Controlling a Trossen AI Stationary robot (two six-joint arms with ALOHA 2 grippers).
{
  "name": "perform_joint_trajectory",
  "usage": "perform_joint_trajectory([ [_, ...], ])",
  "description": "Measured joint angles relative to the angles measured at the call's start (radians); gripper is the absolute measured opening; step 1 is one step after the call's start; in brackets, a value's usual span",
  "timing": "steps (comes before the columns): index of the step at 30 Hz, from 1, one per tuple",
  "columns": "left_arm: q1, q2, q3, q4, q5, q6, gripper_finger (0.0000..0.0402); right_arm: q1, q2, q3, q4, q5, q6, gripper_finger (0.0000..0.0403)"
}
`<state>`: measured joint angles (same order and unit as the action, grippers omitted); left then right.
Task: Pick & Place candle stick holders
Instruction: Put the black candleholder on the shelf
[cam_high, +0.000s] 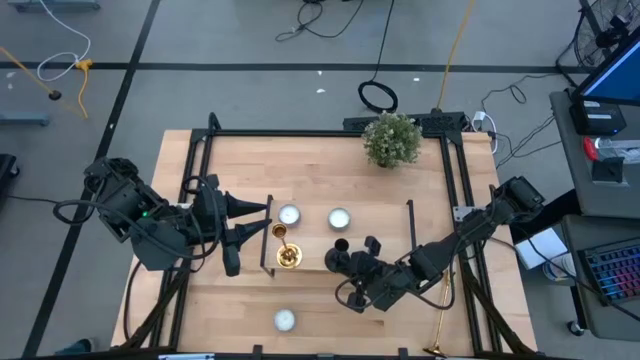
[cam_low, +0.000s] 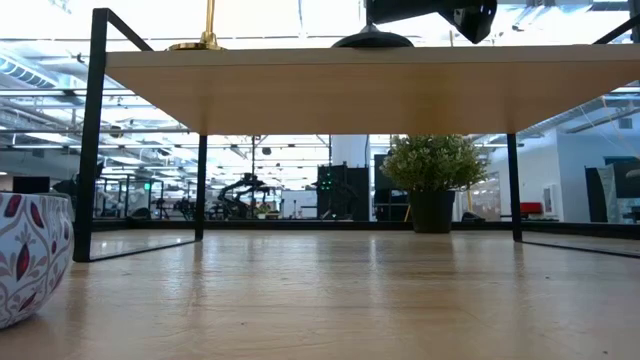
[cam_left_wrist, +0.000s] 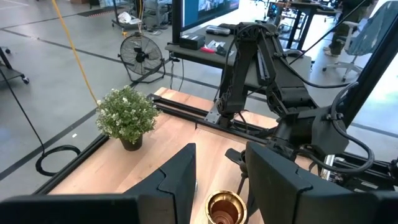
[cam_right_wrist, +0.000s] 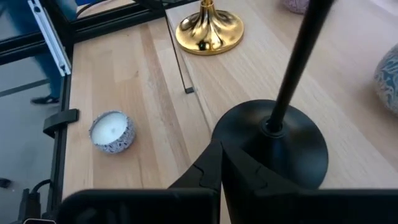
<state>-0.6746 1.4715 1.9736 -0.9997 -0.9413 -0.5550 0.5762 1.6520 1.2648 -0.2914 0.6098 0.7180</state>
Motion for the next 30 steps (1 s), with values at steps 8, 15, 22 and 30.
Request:
perform_joint_trajectory([
  [8,0.000,0.000,0.000,0.000,0.000,0.000,0.0145,0.000,0.000,0.000,-0.033,0.026,0.026,0.0000],
  [15,0.000,0.000,0.000,0.000,0.000,0.000,0.0145,-0.001,0.000,0.000,-0.037,0.045,0.030,0.0000],
  [22,0.000,0.000,0.000,-0.001,0.000,0.001,0.0145,-0.001,0.000,0.000,-0.037,0.053,0.030,0.0000],
  [30,0.000,0.000,0.000,-0.001,0.000,0.001,0.0145,-0.001,-0.001,0.000,-0.062,0.072,0.056,0.0000],
])
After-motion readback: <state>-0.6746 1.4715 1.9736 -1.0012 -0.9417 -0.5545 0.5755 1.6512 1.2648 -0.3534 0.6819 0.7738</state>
